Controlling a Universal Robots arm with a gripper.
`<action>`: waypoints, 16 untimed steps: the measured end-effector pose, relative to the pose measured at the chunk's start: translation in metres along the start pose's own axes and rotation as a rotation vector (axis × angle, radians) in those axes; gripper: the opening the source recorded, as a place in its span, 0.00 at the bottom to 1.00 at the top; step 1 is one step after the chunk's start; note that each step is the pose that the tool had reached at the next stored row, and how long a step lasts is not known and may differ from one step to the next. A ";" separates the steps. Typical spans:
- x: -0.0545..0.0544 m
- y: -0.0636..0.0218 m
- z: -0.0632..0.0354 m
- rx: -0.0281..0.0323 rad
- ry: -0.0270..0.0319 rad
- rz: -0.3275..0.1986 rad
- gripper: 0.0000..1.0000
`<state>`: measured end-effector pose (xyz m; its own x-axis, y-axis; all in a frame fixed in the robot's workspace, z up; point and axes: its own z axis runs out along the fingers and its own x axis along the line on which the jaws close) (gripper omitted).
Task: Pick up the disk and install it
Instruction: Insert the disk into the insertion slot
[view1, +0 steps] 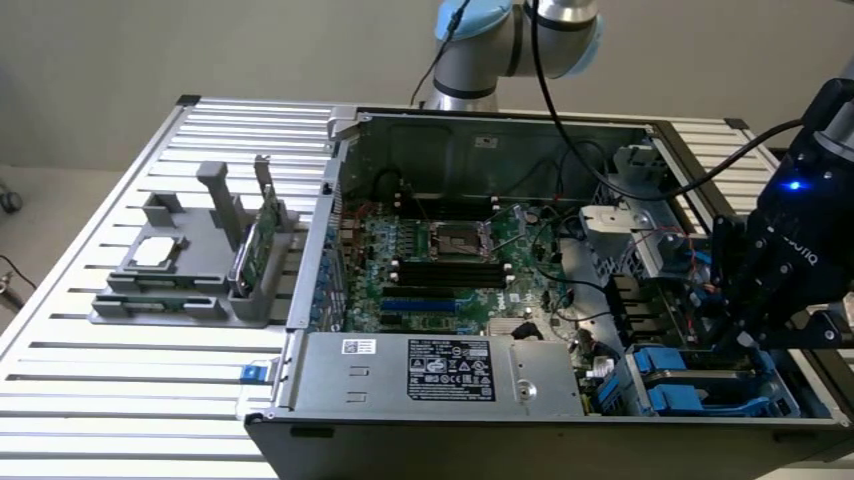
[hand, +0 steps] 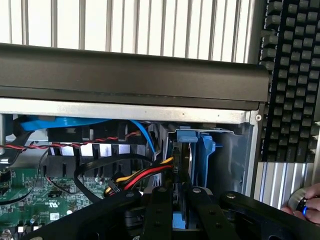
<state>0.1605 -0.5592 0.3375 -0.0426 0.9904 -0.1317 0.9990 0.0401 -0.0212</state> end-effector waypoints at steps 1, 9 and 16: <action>0.000 0.0000 0.0000 0.0006 0.0000 0.000 0.17; -0.001 0.0000 0.0001 0.0056 0.0003 0.000 0.17; -0.001 0.0008 0.0001 0.0079 0.0002 -0.001 0.17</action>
<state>0.1612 -0.5598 0.3375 -0.0434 0.9904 -0.1314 0.9988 0.0399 -0.0291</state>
